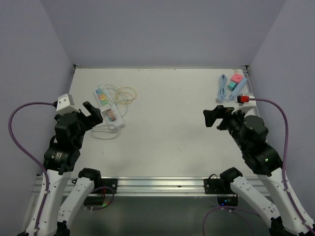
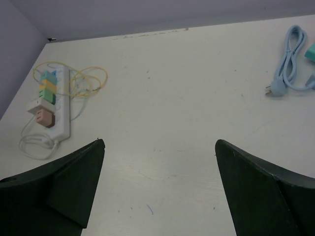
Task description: Pull the plug off the socket
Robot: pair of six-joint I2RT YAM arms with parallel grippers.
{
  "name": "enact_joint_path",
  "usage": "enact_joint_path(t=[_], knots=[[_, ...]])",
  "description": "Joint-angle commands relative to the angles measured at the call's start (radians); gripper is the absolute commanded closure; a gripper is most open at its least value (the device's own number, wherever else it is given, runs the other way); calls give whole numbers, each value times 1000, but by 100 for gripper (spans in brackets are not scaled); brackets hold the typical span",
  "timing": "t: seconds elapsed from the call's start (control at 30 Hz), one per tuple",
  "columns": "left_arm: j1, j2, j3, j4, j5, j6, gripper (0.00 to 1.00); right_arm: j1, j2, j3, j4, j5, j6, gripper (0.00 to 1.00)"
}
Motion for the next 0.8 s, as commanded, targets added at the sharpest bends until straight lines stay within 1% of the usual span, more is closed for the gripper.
enact_joint_path(t=[0.0,0.2,0.3,0.4,0.47,0.53,0.63,0.67,0.7,0.77], knots=[[-1,31,-14,1,11,-16,0,6,-3,15,8,8,-15,1],[-1,129,-49,28,37,-73,0,5,11,5,14,-4,-7,1],[-1,256,-69,54,64,-94,0,5,27,-3,13,-24,-4,1],[-2,336,-88,125,94,-111,0,6,52,-8,14,-50,-1,1],[-5,425,-91,183,94,-129,0,6,73,-12,20,-66,4,1],[-30,516,-88,249,75,-146,0,5,87,-15,22,-78,11,1],[-80,649,-48,294,3,-160,0,6,116,-17,28,-98,23,1],[-91,687,-31,289,-45,-177,0,6,122,-17,31,-104,27,1],[-103,761,1,279,-69,-183,0,5,135,-17,31,-112,28,1],[-108,827,29,271,-121,-201,0,6,142,-18,36,-120,34,1]])
